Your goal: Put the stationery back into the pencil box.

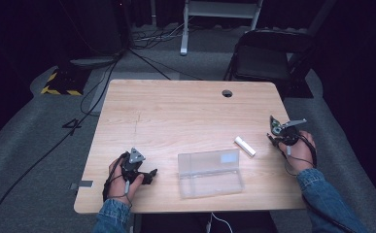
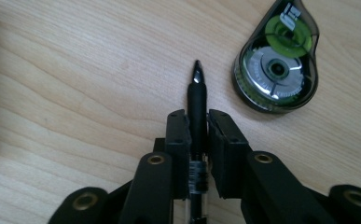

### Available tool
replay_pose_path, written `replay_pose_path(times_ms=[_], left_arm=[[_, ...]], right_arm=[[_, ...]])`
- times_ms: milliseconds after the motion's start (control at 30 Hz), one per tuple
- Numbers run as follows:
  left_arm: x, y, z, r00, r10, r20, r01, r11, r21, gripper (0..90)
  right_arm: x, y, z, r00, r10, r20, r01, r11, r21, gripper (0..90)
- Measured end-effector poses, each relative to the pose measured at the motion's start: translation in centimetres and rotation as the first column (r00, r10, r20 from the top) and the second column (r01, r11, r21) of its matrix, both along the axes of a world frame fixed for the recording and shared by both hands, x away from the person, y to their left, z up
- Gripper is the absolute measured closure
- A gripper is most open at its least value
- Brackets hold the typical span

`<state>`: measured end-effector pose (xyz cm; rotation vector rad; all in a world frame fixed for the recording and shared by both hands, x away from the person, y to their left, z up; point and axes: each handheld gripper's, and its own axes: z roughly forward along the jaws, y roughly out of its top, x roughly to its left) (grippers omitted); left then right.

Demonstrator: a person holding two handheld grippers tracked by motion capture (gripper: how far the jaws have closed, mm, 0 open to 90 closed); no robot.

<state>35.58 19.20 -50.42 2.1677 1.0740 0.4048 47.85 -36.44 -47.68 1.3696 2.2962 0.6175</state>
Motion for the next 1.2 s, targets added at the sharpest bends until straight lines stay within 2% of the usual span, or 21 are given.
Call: replay_pose_path(times_ms=[300,433,700,900,1033,1200], left_arm=[[0.0,0.0,0.0,1.0000,0.000,0.000,0.000,1.0000,0.000,14.8],[0.0,0.0,0.0,1.0000,0.001,0.000,-0.001,1.0000,-0.001,14.8],[0.0,0.0,0.0,1.0000,0.000,-0.001,0.000,1.0000,0.001,14.8],[0.0,0.0,0.0,1.0000,0.000,0.002,0.000,1.0000,0.003,14.8],[0.0,0.0,0.0,1.0000,-0.001,0.001,0.001,1.0000,0.003,14.8],[0.0,0.0,0.0,1.0000,0.000,0.002,0.000,1.0000,0.003,14.8]], right_arm=[[0.1,-0.1,0.1,1.0000,0.005,-0.005,-0.005,1.000,-0.013,80.2],[-0.2,0.1,0.6,0.9997,0.022,0.010,-0.022,1.000,-0.014,80.3],[-1.1,0.9,2.6,0.9953,0.076,0.060,-0.076,0.997,-0.009,80.4],[-2.1,2.6,4.7,0.9833,0.141,0.115,-0.143,0.990,0.008,80.3],[-2.5,3.5,5.4,0.9770,0.168,0.131,-0.171,0.985,0.014,80.3],[-3.4,5.2,6.7,0.9616,0.220,0.164,-0.228,0.973,0.032,80.3]])
